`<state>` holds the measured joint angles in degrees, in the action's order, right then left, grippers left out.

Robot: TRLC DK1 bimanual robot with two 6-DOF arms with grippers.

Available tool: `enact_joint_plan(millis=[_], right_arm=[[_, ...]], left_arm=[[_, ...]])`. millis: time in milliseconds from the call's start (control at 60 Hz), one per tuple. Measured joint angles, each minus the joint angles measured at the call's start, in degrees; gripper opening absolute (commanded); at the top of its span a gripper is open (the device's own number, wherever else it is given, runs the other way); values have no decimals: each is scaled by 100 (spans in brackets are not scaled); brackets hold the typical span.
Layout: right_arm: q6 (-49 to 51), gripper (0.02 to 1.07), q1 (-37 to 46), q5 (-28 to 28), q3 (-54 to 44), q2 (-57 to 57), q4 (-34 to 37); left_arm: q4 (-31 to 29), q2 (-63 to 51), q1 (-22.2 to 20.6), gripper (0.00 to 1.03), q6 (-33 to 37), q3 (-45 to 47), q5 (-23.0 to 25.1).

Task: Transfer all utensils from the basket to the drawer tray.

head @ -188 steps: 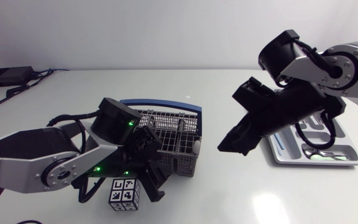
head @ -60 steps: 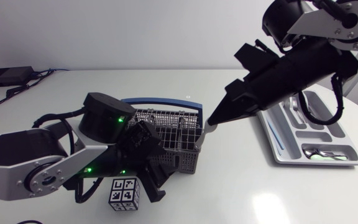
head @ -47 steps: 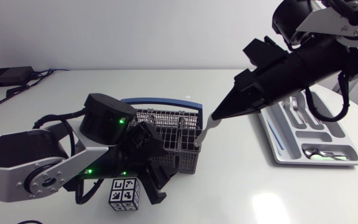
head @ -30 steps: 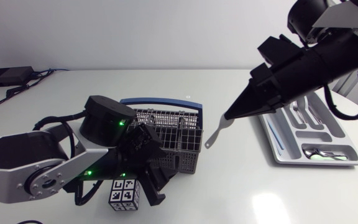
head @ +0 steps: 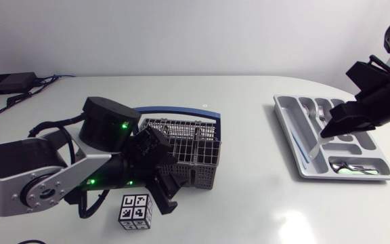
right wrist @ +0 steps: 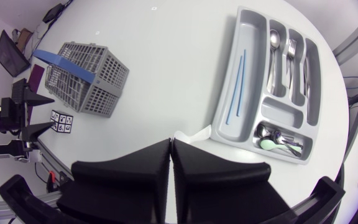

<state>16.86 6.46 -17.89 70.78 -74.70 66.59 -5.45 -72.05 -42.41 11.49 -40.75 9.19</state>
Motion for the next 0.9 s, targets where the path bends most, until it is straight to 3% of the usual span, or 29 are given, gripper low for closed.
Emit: enact_joint_plan(millis=[150, 233, 583, 900], right_arm=[[468, 8, 621, 0, -389, -33, -343], [686, 8, 916, 17, -570, -63, -522], [1410, 8, 1947, 319, -715, -361, -968], [1690, 8, 2391, 863, -706, -562, -1574]], left_arm=[[323, -68, 101, 36, -149, -179, -116], [457, -190, 210, 27, -267, -293, -162], [546, -1429, 450, 24, -400, -846, -262], [306, -417, 518, 25, -404, -863, -256]])
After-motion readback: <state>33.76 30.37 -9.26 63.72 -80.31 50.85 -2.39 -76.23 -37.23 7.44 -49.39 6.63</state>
